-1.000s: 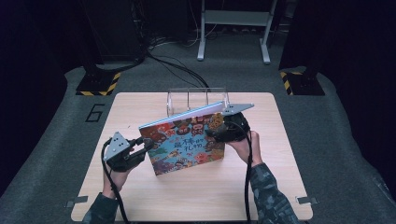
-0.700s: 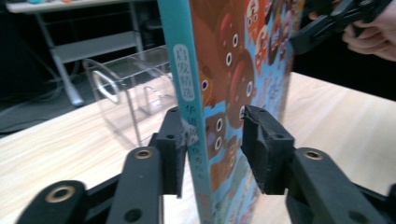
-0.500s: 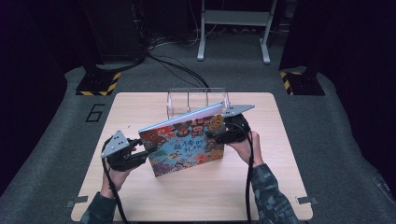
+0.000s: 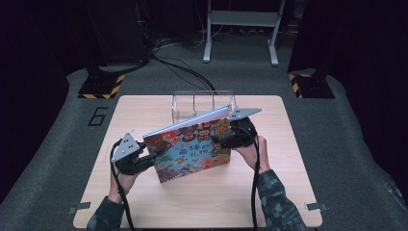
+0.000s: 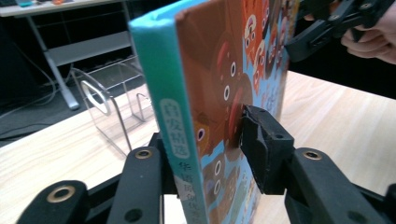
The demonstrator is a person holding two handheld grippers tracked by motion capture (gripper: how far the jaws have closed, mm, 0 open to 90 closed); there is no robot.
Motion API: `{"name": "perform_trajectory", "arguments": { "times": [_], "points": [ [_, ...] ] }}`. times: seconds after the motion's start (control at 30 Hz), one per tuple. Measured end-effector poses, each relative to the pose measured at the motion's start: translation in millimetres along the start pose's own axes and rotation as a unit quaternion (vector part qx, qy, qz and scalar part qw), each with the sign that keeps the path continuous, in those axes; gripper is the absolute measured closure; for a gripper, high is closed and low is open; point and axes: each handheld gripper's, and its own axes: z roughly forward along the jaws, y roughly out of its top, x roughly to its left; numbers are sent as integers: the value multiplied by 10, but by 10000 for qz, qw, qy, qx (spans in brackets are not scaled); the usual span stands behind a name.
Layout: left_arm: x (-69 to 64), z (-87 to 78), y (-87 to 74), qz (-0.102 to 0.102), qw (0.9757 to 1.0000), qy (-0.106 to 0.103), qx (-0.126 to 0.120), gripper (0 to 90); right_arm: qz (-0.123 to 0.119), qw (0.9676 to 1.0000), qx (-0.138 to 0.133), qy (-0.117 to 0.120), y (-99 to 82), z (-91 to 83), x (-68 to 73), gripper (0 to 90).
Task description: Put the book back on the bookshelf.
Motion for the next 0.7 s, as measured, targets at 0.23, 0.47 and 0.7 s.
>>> {"name": "perform_trajectory", "arguments": {
  "times": [0.23, 0.47, 0.7],
  "points": [
    [25, -35, -3, -64, 9998, -203, 10, 685, 285, 9994, 14, -179, -40, -6, -87, 261],
    [61, -83, 32, 48, 9993, -342, 151, 723, 522, 9980, -1, -357, -65, 80, -127, 135],
    [93, -132, 72, 283, 9982, -414, 322, 728, 739, 9968, -187, -221, -60, 222, -157, 106]
  ]
}}
